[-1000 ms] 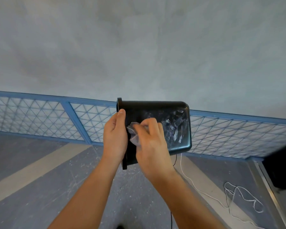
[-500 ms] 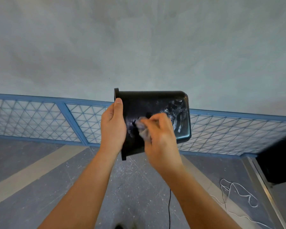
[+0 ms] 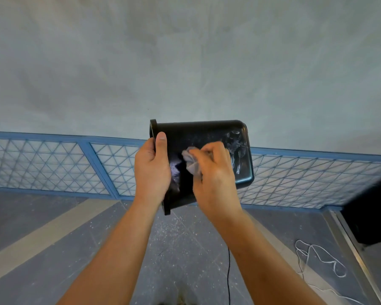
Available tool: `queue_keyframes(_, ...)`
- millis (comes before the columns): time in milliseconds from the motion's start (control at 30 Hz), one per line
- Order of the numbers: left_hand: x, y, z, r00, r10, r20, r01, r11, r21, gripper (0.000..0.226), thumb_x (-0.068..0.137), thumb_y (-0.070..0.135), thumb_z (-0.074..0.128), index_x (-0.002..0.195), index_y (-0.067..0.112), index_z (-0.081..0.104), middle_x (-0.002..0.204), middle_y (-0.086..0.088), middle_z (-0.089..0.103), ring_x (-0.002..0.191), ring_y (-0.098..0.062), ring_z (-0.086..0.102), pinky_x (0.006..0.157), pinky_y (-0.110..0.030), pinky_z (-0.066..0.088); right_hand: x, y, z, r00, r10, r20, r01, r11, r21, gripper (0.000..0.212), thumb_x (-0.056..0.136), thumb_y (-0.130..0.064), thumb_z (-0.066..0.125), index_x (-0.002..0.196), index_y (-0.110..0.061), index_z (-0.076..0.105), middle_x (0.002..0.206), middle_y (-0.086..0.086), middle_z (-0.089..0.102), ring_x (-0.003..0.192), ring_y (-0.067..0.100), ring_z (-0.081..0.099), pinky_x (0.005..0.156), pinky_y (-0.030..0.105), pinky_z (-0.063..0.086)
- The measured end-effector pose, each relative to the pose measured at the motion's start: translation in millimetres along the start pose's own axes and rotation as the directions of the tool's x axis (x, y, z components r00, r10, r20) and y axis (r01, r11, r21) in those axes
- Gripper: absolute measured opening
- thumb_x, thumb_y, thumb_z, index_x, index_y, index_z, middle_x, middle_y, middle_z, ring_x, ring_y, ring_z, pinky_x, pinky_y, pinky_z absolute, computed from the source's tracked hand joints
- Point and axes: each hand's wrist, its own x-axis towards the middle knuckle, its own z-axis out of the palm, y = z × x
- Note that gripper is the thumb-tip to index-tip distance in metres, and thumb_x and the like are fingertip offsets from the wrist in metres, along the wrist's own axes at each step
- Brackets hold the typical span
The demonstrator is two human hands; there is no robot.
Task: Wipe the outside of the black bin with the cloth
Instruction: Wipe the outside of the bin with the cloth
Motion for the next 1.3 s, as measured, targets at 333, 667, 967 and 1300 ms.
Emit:
queue_keyframes(333,11,4,-8,0.999,-0.008,-0.036,0.007,1.0,-0.007,0.04,0.111,0.047,0.04,0.102,0.021,0.069,0.093,-0.002,0.072,0.086,-0.01,0.069,0.076,-0.03,0.057,-26,-13,5,0.995,-0.097,0.038,0.096,0.995,0.026,0.034,0.099,-0.011,0.054,0.129,-0.002,0.067,0.116,0.012,0.057,0.1,0.025,0.056,0.078,0.035,0.056)
queue_keyframes(667,14,0,-10,0.998,0.014,-0.065,-0.015,1.0,-0.024,0.039,0.111,0.047,0.04,0.103,0.023,0.069,0.098,-0.005,0.072,0.095,-0.017,0.069,0.08,-0.033,0.055,-35,-15,14,0.994,-0.089,0.059,0.088,0.996,0.019,0.03,0.099,-0.007,0.059,0.127,-0.003,0.068,0.117,0.01,0.057,0.101,0.023,0.055,0.079,0.034,0.055)
queue_keyframes(967,13,-2,-1,0.994,0.024,-0.102,-0.024,1.0,-0.002,0.04,0.112,0.046,0.04,0.102,0.02,0.07,0.095,-0.008,0.071,0.086,-0.013,0.067,0.072,-0.024,0.052,-24,-6,14,1.0,-0.031,-0.007,0.031,0.999,0.016,0.032,0.099,-0.013,0.055,0.127,-0.003,0.068,0.117,0.01,0.056,0.101,0.022,0.056,0.079,0.031,0.055)
queue_keyframes(1300,8,8,1,0.994,-0.002,-0.108,-0.004,0.999,-0.053,0.04,0.112,0.047,0.039,0.094,0.023,0.065,0.085,0.0,0.062,0.074,-0.005,0.06,0.069,-0.025,0.052,-30,11,2,0.997,0.043,-0.068,-0.039,0.998,0.056,0.028,0.1,-0.014,0.059,0.123,-0.002,0.069,0.117,0.008,0.055,0.1,0.02,0.058,0.083,0.031,0.056)
